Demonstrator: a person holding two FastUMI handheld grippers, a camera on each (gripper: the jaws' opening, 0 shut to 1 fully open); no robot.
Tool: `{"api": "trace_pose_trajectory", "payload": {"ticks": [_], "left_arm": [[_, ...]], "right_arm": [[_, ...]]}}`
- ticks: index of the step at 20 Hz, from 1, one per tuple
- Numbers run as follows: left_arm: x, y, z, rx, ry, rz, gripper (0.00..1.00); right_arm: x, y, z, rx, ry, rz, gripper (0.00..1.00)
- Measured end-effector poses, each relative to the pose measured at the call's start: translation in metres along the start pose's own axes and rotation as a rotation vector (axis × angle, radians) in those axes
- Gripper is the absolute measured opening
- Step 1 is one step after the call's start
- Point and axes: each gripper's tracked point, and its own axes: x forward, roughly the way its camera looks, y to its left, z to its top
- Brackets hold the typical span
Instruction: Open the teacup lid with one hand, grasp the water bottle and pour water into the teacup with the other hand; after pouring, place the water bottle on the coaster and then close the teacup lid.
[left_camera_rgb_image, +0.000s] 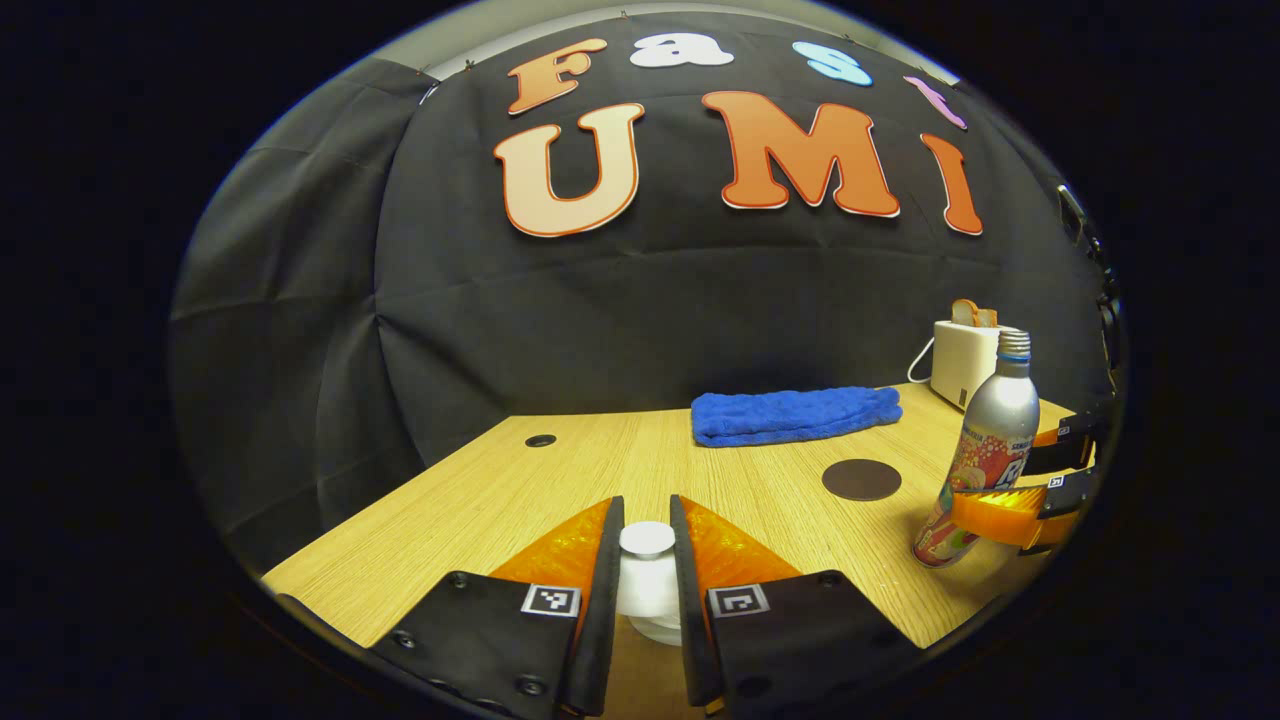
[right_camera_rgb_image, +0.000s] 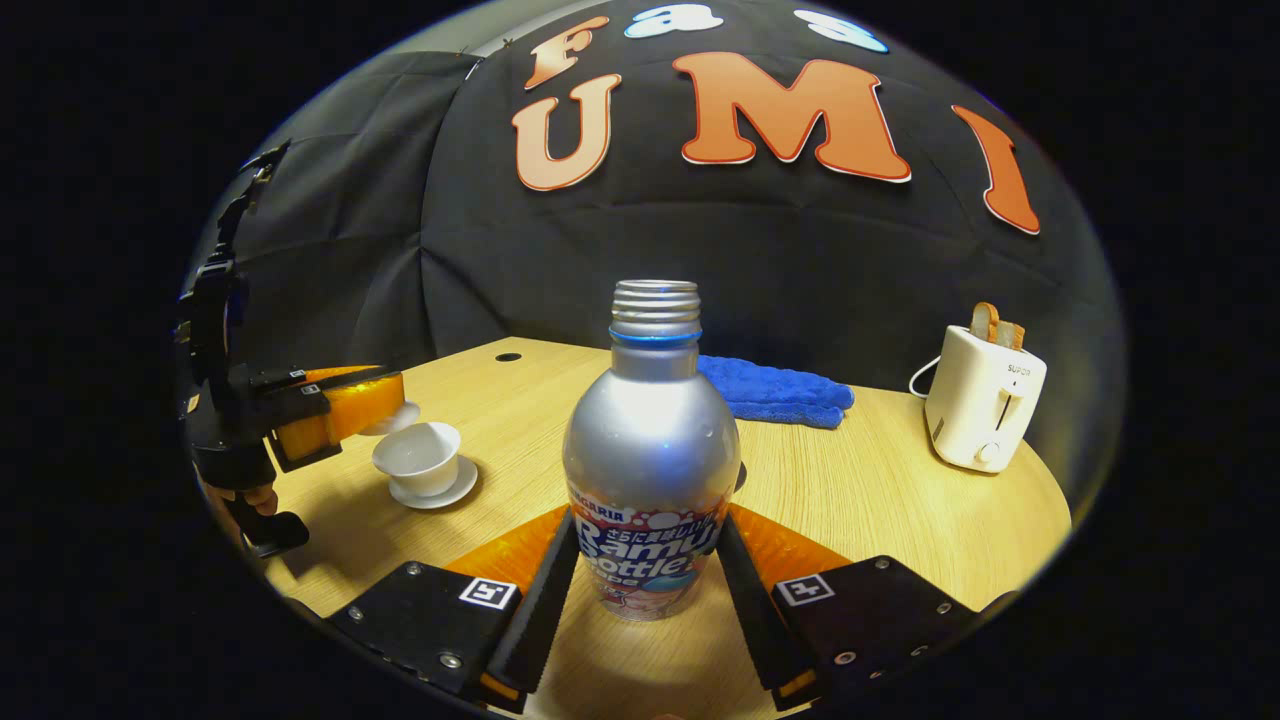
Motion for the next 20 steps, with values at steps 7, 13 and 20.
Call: {"api": "trace_pose_trajectory", "payload": {"ticks": [7,13,20], "left_arm": [[-0.009,0.022,0.008,-0.022,-0.028,0.041,0.33],[-0.018,0.046,0.015,-0.037,-0.047,0.075,0.32],[-0.024,0.075,0.015,-0.07,-0.052,0.116,0.32]], "right_arm": [[0.0,-0.017,0.021,-0.166,0.005,-0.096,0.79],[0.006,-0.019,0.033,-0.317,0.023,-0.138,0.79],[0.011,-0.015,0.057,-0.526,-0.005,-0.169,0.78]]}}
